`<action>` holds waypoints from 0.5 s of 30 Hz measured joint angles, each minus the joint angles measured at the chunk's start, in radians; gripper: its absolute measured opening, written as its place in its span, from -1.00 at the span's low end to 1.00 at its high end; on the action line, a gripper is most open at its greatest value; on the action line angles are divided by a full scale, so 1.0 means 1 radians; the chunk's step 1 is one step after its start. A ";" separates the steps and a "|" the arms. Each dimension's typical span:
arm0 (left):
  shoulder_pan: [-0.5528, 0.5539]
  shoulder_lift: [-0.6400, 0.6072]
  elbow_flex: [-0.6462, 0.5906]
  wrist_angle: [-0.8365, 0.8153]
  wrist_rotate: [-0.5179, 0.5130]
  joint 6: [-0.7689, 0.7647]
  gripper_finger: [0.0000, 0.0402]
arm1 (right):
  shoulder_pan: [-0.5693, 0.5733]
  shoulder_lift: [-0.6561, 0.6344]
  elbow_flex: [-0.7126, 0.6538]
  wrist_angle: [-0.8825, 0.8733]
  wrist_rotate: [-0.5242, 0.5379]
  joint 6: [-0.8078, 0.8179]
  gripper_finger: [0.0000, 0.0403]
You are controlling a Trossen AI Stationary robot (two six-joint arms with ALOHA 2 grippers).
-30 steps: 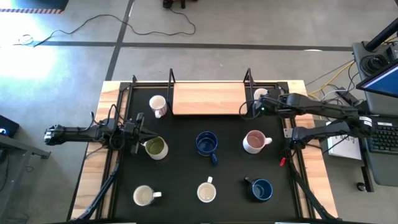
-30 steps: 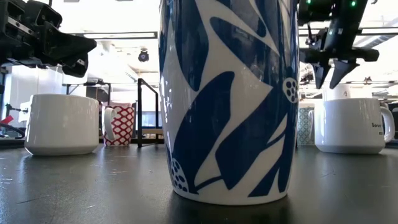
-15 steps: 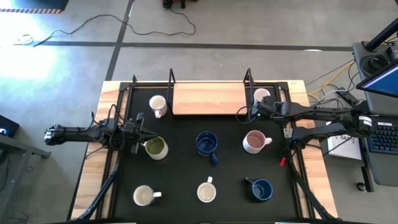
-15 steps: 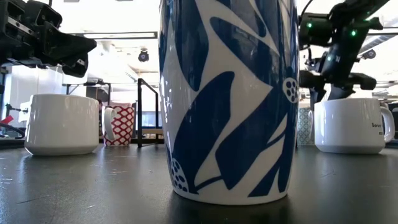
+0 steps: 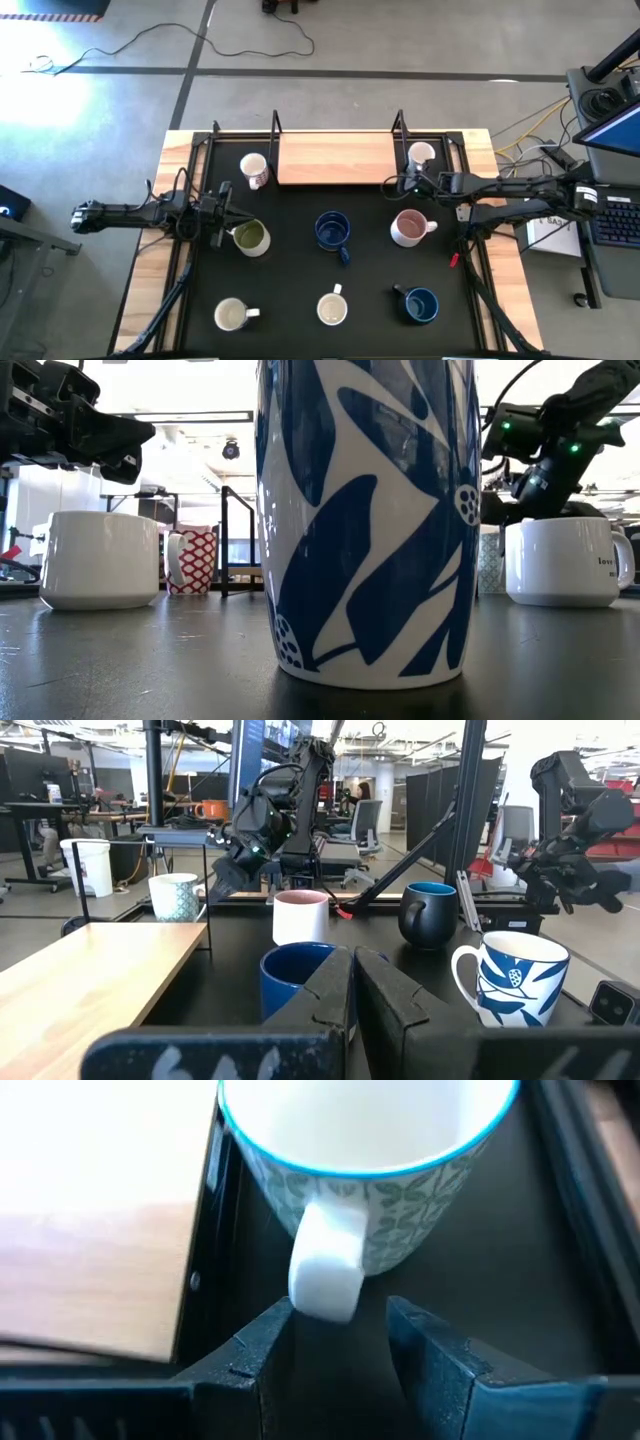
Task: Place coffee mugs
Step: Put the light blue mug on the shelf
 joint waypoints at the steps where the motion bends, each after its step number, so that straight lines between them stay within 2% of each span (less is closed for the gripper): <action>1: 0.000 0.000 0.000 0.000 0.000 0.000 -1.00 | 0.000 0.000 -0.001 0.000 0.015 0.004 -0.29; 9: 0.000 0.000 0.000 0.000 0.000 0.000 -1.00 | 0.000 0.000 -0.002 0.007 0.066 -0.015 -0.36; 15: 0.000 0.000 0.000 0.000 0.000 0.000 -1.00 | -0.005 0.000 -0.002 0.007 0.086 -0.028 -0.49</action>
